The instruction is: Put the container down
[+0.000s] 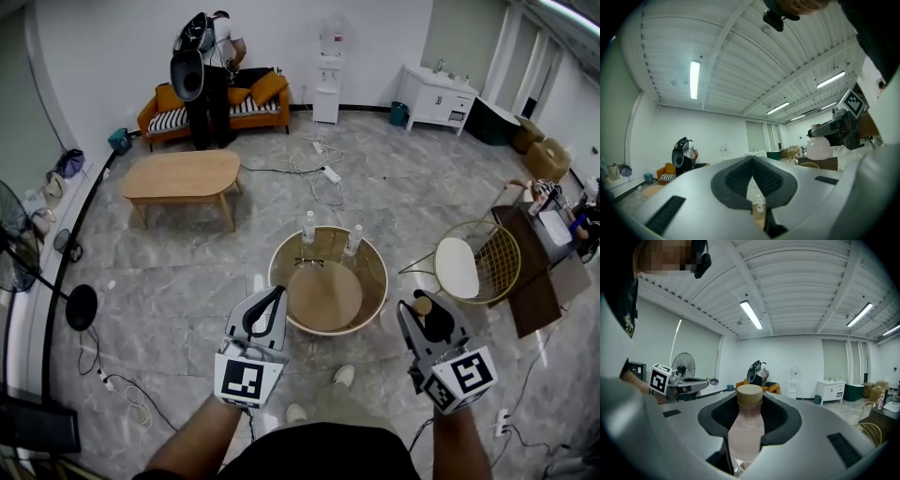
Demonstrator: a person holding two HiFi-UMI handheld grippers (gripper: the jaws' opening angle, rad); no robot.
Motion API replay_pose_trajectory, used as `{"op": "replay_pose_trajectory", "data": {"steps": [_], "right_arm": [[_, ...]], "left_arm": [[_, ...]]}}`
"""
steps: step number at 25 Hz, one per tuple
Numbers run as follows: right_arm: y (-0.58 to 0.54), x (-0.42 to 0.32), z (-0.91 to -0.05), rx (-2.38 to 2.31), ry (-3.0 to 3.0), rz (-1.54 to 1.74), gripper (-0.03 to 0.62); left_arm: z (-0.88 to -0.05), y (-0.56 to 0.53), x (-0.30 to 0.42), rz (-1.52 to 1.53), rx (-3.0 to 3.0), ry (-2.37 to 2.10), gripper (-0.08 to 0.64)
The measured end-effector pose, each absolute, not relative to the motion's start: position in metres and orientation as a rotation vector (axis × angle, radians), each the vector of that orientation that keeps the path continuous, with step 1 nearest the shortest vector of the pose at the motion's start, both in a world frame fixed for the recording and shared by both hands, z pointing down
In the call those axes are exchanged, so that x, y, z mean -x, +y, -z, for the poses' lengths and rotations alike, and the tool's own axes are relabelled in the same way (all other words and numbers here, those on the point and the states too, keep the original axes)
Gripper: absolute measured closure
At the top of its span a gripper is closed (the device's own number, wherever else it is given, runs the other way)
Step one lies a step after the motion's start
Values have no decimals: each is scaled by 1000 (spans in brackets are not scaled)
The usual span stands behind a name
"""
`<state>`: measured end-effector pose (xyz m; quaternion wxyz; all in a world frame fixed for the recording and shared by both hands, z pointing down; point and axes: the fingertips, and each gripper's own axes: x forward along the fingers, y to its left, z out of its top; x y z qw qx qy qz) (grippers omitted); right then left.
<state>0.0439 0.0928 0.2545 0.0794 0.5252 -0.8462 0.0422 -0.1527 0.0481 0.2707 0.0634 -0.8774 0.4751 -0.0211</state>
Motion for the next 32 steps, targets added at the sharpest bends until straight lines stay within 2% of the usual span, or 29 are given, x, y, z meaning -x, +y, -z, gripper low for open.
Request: {"op": "replay_pose_trajectory", "data": {"steps": [32], "right_arm": [[-24, -80, -292, -1437, -2598, -192, 445]], "left_arm": [[-298, -54, 118, 156, 2620, 1537, 546]]}}
